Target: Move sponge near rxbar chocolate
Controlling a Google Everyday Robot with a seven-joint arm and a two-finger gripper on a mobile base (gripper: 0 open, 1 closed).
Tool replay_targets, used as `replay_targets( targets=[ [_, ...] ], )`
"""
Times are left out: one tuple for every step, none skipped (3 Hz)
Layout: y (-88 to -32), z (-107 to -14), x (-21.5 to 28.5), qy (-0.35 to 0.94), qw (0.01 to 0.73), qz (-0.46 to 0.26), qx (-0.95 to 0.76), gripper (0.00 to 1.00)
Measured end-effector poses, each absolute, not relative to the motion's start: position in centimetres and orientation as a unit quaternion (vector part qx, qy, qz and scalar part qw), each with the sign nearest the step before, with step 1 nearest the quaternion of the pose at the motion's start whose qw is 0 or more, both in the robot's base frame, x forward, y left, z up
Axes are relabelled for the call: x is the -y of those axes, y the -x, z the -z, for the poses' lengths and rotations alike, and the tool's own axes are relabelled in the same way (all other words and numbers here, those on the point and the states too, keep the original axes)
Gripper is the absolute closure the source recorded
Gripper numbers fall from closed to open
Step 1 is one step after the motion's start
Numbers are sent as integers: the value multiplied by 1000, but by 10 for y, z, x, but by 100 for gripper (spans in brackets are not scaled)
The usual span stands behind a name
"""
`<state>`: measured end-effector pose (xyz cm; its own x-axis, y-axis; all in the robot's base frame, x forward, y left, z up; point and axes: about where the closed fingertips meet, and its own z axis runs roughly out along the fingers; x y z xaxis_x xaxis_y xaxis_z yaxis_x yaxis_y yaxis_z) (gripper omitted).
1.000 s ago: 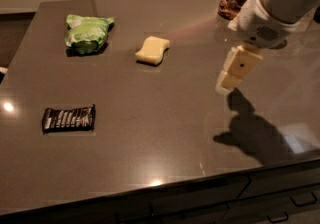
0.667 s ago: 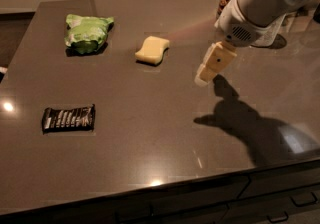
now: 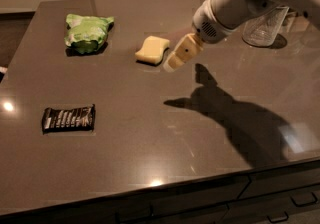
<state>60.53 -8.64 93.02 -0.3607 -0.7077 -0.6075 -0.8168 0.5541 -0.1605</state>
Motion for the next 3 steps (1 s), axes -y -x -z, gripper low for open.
replay_targets(
  targets=[
    [-625, -925, 60, 433, 339, -106, -828, 0],
    [-646, -907, 36, 420, 339, -112, -834, 0],
    [-665, -889, 21, 422, 334, -108, -836, 0]
  ],
)
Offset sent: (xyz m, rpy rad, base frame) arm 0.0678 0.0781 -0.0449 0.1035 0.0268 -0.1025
